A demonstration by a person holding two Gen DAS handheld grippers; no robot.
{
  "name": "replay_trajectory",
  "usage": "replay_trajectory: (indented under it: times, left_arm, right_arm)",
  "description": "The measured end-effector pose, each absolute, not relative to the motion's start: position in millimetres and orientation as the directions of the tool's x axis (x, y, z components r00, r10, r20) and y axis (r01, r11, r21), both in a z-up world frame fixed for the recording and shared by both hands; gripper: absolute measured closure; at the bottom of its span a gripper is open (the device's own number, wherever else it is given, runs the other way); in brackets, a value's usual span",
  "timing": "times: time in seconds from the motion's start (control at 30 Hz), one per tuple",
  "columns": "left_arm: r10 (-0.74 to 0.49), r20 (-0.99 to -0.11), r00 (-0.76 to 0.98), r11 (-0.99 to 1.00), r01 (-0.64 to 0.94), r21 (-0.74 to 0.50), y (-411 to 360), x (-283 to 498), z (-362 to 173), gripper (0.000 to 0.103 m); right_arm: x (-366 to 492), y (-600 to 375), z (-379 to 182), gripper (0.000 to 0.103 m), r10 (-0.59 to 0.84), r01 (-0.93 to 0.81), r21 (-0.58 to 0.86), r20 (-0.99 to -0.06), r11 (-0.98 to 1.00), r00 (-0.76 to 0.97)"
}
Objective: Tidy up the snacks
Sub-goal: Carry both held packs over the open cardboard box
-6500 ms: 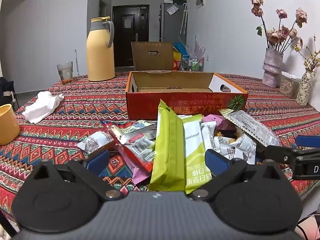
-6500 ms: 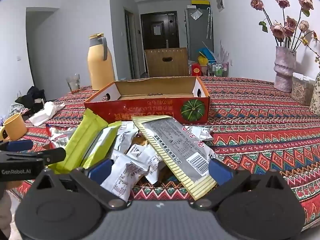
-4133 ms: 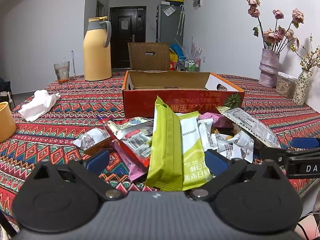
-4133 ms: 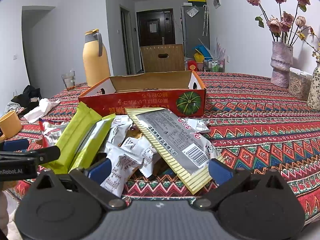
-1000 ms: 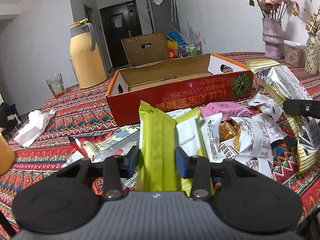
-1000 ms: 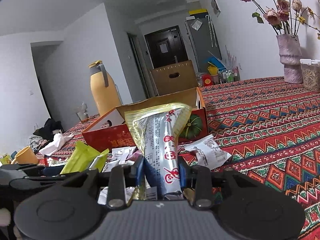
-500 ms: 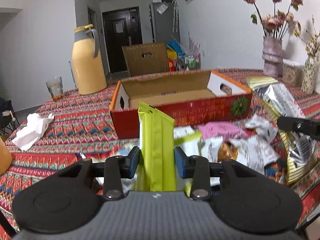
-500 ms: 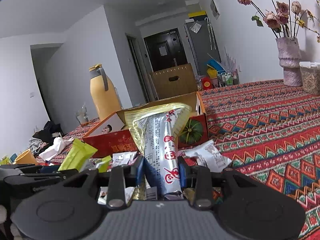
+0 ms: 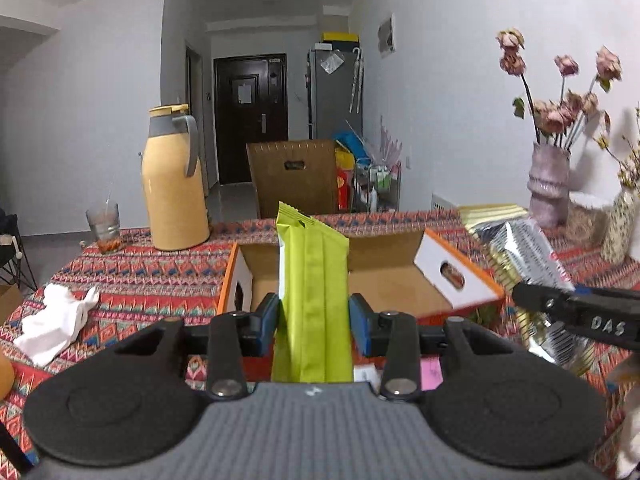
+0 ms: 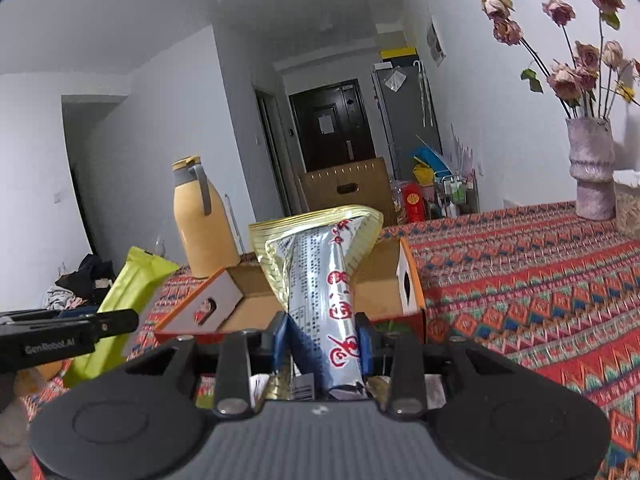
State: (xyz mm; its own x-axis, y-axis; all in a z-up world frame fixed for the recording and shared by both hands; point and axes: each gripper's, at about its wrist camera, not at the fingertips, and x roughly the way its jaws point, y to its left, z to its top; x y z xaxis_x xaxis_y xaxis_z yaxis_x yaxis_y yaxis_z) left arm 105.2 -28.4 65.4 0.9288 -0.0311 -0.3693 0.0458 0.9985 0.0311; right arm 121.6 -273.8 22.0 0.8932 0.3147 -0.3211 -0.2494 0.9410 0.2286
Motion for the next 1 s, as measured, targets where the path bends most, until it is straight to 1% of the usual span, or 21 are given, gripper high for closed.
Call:
replay_trajectory:
  times: [0.23, 0.4, 0.6, 0.73, 1.0]
  left_arm:
    - [-0.025, -0.351, 0.936, 1.0, 0.029, 0.003, -28, 146, 84, 0.064]
    - [-0.018, -0.355, 0.935, 1.0, 0.012, -0.02, -26, 178, 90, 0.064]
    - [-0.004, -0.358, 0.934, 1.0, -0.007, -0.03, -26, 216, 89, 0.064]
    - [0.009, -0.377, 0.926, 0.998, -0.029, -0.049, -21, 240, 80, 0.064]
    - [0.034, -0.454, 0.89, 0.995, -0.075, -0.073, -4, 270, 42, 0.064]
  right_arm:
    - [171, -262, 39, 0.069, 0.314, -0.25, 0.225, -0.32, 0.942, 0.894]
    - [206, -250, 48, 0.069, 0.304, -0.247, 0.209, -0.315, 0.946, 0.899]
    - [251, -239, 48, 0.069, 0.296, -0.231, 0.221, -0.336, 0.948, 0.894]
    - [280, -233, 38, 0.069, 0.29, -0.215, 0.232, -0.368, 0.949, 0.883]
    - [311, -232, 4, 0.069, 0.276, -0.184, 0.242, -0.435, 0.953, 0.857]
